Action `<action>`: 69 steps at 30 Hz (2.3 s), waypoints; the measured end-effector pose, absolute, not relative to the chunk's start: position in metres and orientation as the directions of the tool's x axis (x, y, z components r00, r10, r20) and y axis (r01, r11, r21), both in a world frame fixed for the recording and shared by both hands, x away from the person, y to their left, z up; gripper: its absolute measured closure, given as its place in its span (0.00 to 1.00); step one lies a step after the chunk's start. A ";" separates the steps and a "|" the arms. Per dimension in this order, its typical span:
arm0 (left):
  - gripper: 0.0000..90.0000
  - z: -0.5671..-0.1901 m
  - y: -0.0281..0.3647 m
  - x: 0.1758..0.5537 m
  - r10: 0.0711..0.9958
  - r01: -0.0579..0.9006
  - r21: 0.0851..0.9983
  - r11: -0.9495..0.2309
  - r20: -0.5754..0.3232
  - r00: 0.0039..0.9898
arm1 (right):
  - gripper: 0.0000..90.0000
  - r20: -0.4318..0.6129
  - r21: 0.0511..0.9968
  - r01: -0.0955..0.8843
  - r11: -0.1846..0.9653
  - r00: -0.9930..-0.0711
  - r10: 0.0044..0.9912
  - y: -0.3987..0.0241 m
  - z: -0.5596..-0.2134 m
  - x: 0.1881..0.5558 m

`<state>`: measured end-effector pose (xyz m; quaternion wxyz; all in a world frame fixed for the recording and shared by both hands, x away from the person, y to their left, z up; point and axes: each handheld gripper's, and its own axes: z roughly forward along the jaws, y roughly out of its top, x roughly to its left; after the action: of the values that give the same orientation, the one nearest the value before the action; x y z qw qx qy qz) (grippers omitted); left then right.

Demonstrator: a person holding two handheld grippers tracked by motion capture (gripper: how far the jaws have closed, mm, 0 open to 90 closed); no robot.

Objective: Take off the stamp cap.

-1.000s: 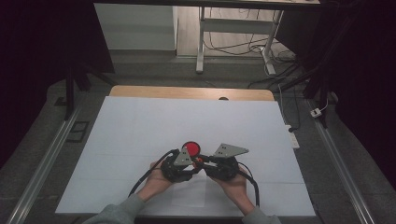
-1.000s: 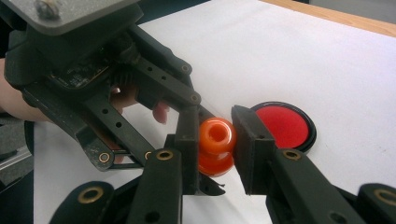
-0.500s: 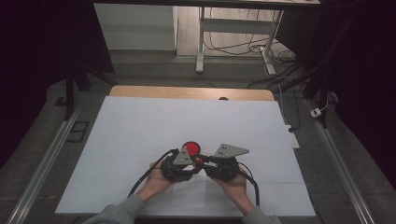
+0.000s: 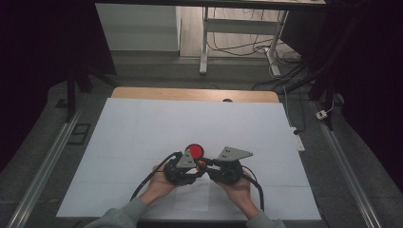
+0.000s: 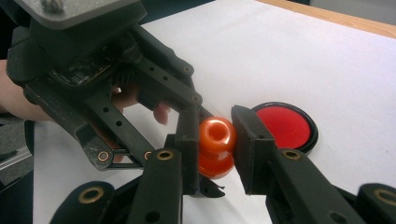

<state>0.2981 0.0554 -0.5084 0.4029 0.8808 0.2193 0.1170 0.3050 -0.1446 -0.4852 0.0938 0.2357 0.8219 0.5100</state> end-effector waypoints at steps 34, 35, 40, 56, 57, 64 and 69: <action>0.72 -0.508 0.053 0.294 0.465 0.279 0.746 -0.604 0.046 0.884 | 0.80 0.091 0.921 0.271 0.279 -0.848 0.523 -0.168 -0.466 0.307; 0.72 -0.508 0.053 0.294 0.465 0.279 0.746 -0.604 0.046 0.884 | 0.80 0.091 0.920 0.272 0.282 -0.849 0.521 -0.167 -0.467 0.307; 0.72 -0.506 0.060 0.296 0.483 0.285 0.757 -0.589 0.046 0.875 | 0.80 0.087 0.917 0.271 0.292 -0.852 0.516 -0.165 -0.468 0.306; 0.72 -0.498 0.081 0.295 0.518 0.292 0.783 -0.549 0.045 0.854 | 0.80 0.094 0.918 0.276 0.286 -0.849 0.519 -0.167 -0.468 0.307; 0.72 -0.498 0.081 0.295 0.518 0.292 0.783 -0.549 0.045 0.854 | 0.80 0.093 0.918 0.276 0.286 -0.849 0.520 -0.167 -0.468 0.307; 0.72 -0.495 0.093 0.292 0.535 0.304 0.790 -0.533 0.036 0.844 | 0.80 0.096 0.919 0.278 0.279 -0.845 0.526 -0.170 -0.468 0.307; 0.72 -0.492 0.109 0.287 0.553 0.316 0.795 -0.518 0.028 0.833 | 0.80 0.095 0.920 0.278 0.277 -0.842 0.530 -0.172 -0.468 0.308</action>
<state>0.2869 0.1092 -0.4923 0.4212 0.8597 0.2527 0.1402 0.3082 -0.1716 -0.4678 0.1161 0.2555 0.7905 0.5443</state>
